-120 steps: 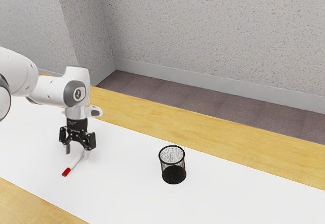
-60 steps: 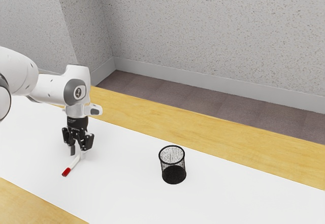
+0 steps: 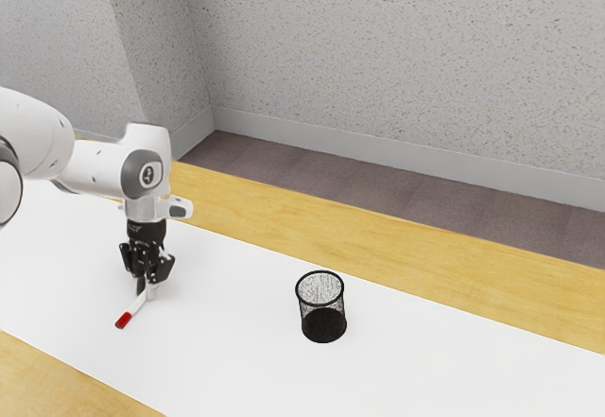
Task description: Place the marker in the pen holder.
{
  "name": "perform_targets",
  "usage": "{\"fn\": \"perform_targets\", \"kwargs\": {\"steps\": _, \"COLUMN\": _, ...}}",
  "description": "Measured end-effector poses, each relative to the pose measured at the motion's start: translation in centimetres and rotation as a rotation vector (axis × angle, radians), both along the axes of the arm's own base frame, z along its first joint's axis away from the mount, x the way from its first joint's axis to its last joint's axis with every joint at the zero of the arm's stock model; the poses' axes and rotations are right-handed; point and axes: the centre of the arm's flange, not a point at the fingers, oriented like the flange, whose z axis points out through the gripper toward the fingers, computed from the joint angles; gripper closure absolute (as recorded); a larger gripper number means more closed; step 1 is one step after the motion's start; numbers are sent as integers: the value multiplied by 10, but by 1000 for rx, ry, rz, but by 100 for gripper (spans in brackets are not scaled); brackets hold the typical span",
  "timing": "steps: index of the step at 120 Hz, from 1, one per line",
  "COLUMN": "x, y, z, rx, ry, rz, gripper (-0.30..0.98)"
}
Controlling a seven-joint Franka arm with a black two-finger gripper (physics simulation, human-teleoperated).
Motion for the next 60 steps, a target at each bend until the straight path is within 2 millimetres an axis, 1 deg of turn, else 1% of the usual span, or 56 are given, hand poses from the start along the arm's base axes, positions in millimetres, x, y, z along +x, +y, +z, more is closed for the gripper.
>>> {"fn": "perform_targets", "kwargs": {"steps": 12, "x": 0, "y": 0, "z": 1, "rx": 1, "ry": 0, "rz": -5, "gripper": 54}}
{"fn": "perform_targets", "kwargs": {"steps": 18, "x": 0, "y": -1, "z": 2, "rx": 0, "ry": -3, "rz": -8, "gripper": 65}}
{"fn": "perform_targets", "kwargs": {"steps": 23, "x": 1, "y": -1, "z": 2, "rx": 0, "ry": -5, "rz": -12, "gripper": 71}}
{"fn": "perform_targets", "kwargs": {"steps": 39, "x": 0, "y": -1, "z": 3, "rx": 6, "ry": -9, "rz": -19, "gripper": 77}}
{"fn": "perform_targets", "kwargs": {"steps": 55, "x": 1, "y": -3, "z": 17, "rx": 16, "ry": -35, "rz": -25, "gripper": 78}}
{"fn": "perform_targets", "kwargs": {"steps": 60, "x": 2, "y": -6, "z": 29, "rx": 22, "ry": -57, "rz": -32, "gripper": 79}}
